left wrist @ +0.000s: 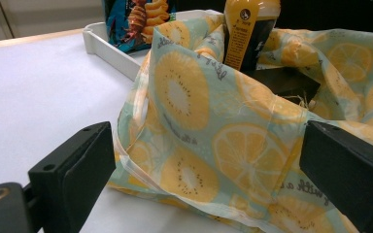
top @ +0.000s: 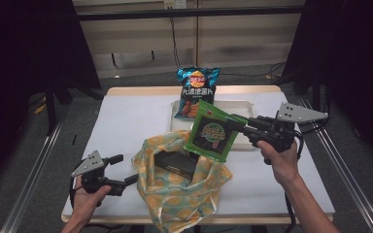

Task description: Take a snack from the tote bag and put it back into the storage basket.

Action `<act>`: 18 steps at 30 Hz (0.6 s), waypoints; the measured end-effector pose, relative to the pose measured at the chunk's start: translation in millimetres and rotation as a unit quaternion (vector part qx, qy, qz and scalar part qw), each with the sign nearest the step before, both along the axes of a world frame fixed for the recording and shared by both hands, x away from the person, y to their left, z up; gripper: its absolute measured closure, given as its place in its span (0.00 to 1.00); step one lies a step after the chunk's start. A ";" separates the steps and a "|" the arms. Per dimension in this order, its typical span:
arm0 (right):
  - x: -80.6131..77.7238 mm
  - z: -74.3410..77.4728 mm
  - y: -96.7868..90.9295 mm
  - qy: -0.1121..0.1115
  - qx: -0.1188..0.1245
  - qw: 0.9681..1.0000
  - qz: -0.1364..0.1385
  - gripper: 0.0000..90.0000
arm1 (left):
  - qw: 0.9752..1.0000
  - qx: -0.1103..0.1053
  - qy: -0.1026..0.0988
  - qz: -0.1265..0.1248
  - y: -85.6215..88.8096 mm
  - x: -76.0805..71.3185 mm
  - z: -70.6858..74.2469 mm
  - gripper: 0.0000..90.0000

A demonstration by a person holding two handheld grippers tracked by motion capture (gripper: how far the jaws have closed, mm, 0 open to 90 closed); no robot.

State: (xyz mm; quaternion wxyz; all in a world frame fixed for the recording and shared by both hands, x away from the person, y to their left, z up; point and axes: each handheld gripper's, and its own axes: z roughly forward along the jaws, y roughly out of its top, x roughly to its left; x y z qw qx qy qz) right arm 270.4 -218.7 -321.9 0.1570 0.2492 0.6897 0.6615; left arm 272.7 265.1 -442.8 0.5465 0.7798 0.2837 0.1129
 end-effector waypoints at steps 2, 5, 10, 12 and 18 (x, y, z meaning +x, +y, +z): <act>1.0 -0.1 -4.4 0.001 0.001 1.000 -0.003 0.86 | 1.000 0.000 -0.001 -0.004 0.6 0.7 -0.2 0.06; 2.1 0.4 -10.5 0.002 0.003 1.000 -0.007 0.86 | 1.000 0.000 -0.001 -0.005 1.0 0.9 -0.4 0.06; 2.6 2.0 -20.4 0.000 0.002 1.000 -0.013 0.86 | 1.000 -0.001 -0.001 -0.004 1.0 0.8 -0.3 0.06; 2.5 2.7 -24.1 0.000 0.003 1.000 -0.016 0.86 | 1.000 0.000 -0.002 -0.003 0.8 0.6 -0.2 0.06; 4.2 1.7 -33.3 0.001 -0.001 1.000 -0.026 0.86 | 1.000 0.004 -0.001 0.003 0.3 -0.2 0.0 0.06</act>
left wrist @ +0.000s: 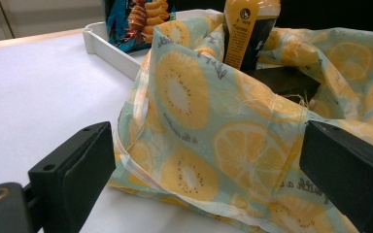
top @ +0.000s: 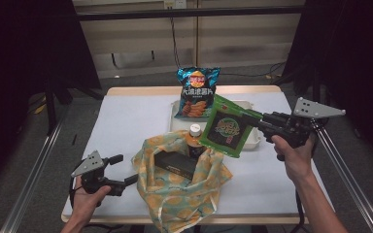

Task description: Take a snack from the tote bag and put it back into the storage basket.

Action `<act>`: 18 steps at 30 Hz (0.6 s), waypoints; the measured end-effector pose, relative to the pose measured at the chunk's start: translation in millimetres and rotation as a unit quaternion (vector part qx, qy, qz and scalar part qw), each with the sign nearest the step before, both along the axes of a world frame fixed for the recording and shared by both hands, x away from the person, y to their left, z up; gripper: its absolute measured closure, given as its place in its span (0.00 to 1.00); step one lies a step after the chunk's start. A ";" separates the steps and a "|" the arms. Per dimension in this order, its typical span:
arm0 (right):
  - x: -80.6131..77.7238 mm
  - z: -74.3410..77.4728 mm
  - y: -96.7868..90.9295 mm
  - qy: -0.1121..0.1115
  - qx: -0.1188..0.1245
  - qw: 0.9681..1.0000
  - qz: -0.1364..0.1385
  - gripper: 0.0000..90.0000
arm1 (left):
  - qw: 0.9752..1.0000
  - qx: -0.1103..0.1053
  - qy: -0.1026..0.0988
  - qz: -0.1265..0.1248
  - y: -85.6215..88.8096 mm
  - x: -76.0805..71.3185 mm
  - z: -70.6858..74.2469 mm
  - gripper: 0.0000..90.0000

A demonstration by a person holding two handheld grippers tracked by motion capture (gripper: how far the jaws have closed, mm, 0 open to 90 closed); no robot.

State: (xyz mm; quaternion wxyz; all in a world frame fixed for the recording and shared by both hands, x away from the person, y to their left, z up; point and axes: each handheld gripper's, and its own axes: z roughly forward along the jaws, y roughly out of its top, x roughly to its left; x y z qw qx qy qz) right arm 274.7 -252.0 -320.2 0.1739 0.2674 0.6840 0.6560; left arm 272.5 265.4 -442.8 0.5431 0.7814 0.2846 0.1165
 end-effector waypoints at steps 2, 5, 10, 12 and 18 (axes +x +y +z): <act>1.8 -2.0 -4.7 0.001 -0.005 1.000 -0.004 0.86 | 1.000 -0.002 -0.001 -0.007 0.7 1.0 -0.4 0.06; 4.6 -4.1 -10.3 0.006 -0.008 1.000 -0.011 0.87 | 1.000 -0.007 -0.001 -0.001 2.0 0.6 0.0 0.06; 11.3 -7.6 -16.1 0.010 -0.014 1.000 -0.023 0.87 | 1.000 -0.002 -0.001 0.007 2.9 0.2 0.6 0.06; 14.9 -9.6 -17.8 0.013 -0.018 0.999 -0.027 0.87 | 1.000 -0.003 0.001 0.008 2.2 0.0 0.3 0.06; 28.9 -16.1 -25.4 0.020 -0.026 0.998 -0.046 0.87 | 1.000 -0.004 0.003 0.004 3.5 1.4 -1.2 0.06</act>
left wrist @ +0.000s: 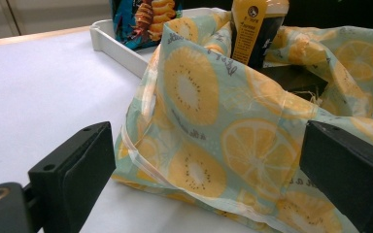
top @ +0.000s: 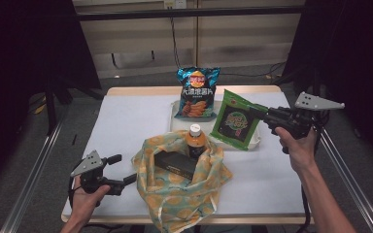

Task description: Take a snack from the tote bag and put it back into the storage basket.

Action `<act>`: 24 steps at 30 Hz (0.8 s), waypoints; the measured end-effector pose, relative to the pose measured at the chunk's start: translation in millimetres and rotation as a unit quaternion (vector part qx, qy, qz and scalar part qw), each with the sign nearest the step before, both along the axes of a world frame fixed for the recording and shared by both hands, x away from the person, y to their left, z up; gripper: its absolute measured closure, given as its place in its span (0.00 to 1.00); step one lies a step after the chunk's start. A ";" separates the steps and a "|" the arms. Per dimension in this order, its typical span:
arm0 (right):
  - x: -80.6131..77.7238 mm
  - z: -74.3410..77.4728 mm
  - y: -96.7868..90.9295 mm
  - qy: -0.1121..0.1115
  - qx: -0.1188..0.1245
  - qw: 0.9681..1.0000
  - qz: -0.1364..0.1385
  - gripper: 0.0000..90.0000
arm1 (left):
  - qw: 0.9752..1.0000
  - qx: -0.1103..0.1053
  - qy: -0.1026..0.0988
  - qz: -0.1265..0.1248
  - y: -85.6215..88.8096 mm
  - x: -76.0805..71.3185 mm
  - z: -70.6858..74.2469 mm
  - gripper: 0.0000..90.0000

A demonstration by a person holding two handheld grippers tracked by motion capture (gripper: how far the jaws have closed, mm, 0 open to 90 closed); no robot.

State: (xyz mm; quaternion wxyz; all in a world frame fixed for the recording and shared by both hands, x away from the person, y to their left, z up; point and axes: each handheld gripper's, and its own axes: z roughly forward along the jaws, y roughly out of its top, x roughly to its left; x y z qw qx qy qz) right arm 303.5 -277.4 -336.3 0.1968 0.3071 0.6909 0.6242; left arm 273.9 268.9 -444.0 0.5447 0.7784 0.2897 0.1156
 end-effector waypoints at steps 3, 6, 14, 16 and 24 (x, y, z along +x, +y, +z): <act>7.2 -6.4 -3.7 0.008 0.007 1.000 -0.006 0.87 | 1.000 -0.003 0.001 0.001 0.1 -0.1 0.4 0.06; 13.7 -12.0 -4.5 0.011 -0.009 1.000 -0.017 0.88 | 1.000 0.001 -0.002 -0.001 -1.1 -0.6 0.3 0.06; 39.0 -18.4 -7.5 0.017 -0.025 0.999 -0.026 0.88 | 1.000 0.009 -0.002 0.007 -0.4 -1.0 0.6 0.06; 45.6 -20.5 -9.1 0.022 -0.023 0.999 -0.029 0.88 | 1.000 0.001 -0.002 0.000 -0.3 -0.1 -0.1 0.06; 66.4 -32.6 -9.6 0.032 -0.018 0.998 -0.046 0.88 | 1.000 0.010 -0.003 0.008 -0.3 -0.6 0.1 0.06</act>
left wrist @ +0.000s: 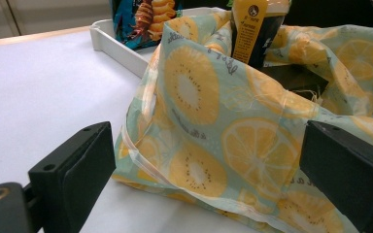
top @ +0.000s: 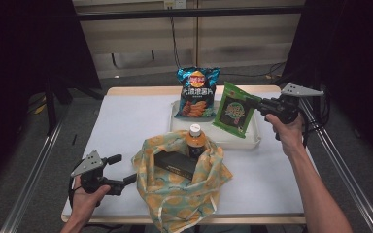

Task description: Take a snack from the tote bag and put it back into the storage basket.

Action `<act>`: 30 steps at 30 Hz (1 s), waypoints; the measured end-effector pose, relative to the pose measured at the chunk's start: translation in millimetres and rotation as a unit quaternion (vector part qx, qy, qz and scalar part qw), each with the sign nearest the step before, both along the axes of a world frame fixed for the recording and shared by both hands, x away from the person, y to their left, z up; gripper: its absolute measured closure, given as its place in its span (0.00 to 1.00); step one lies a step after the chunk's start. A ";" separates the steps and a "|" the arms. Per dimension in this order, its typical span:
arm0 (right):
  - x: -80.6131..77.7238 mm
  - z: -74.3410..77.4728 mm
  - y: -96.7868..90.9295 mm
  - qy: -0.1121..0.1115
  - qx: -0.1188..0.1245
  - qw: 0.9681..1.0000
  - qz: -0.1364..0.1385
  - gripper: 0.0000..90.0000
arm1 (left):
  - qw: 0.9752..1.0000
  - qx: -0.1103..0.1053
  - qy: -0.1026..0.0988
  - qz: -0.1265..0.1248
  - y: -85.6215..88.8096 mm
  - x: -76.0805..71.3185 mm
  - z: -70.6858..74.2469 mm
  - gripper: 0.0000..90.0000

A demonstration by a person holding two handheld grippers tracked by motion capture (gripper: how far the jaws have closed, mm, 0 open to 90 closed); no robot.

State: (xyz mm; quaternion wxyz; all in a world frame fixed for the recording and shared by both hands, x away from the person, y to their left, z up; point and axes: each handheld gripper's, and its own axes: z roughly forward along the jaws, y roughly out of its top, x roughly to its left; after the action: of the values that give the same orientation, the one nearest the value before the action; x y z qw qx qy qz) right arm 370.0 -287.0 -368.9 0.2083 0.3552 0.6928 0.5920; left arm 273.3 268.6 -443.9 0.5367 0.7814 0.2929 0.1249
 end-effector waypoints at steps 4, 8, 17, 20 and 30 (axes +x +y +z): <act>8.7 -2.4 1.8 -0.001 -0.005 1.000 -0.005 0.88 | 1.000 -0.002 0.001 -0.002 0.6 -0.5 0.1 0.06; 17.7 -6.5 1.2 0.003 -0.009 1.000 -0.005 0.88 | 1.000 -0.001 0.002 -0.001 1.1 0.5 -0.4 0.06; 45.3 -7.6 4.2 0.017 -0.026 0.999 -0.013 0.88 | 1.000 -0.011 0.007 -0.002 1.7 1.4 -1.9 0.06; 51.5 -8.4 4.3 0.019 -0.035 0.999 -0.016 0.88 | 1.000 -0.007 0.005 -0.003 3.2 1.9 -2.1 0.06; 74.0 -23.4 3.1 0.040 -0.055 0.997 -0.041 0.88 | 1.000 -0.009 0.007 -0.003 2.5 1.6 -2.2 0.06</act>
State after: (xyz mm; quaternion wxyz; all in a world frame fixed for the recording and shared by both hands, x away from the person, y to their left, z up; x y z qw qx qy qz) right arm 444.0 -283.9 -392.3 0.2241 0.3948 0.7166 0.5295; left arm 275.0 271.1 -446.1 0.5423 0.7779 0.2957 0.1155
